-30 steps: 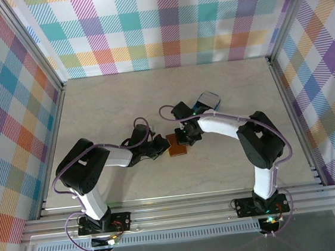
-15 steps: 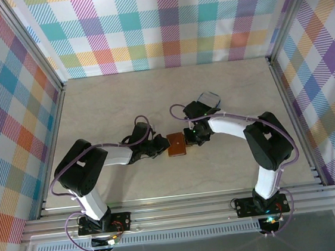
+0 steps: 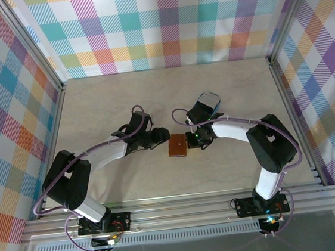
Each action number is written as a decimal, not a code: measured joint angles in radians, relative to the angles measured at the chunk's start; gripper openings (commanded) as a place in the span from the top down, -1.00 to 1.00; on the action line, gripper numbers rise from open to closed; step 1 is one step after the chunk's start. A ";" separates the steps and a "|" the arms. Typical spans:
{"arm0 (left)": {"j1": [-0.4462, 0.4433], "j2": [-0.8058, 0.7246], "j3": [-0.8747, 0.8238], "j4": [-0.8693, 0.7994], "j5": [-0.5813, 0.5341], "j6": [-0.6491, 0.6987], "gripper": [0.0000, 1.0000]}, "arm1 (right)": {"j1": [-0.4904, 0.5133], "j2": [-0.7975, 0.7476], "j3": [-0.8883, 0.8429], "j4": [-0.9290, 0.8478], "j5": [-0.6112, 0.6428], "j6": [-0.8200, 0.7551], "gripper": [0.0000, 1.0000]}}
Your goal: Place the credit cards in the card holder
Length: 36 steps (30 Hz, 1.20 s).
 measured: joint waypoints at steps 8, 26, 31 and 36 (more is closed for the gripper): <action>-0.023 0.000 0.035 -0.120 -0.055 0.045 -0.12 | -0.006 -0.031 -0.039 0.025 0.004 0.000 0.98; -0.026 0.019 0.045 -0.140 -0.069 0.051 -0.12 | -0.066 -0.109 -0.076 -0.017 -0.026 0.000 0.97; -0.037 0.021 0.045 -0.140 -0.069 0.063 -0.12 | -0.080 -0.110 -0.076 -0.042 -0.022 0.000 0.96; -0.038 0.025 0.045 -0.140 -0.070 0.067 -0.12 | -0.085 -0.110 -0.076 -0.061 0.001 0.000 0.95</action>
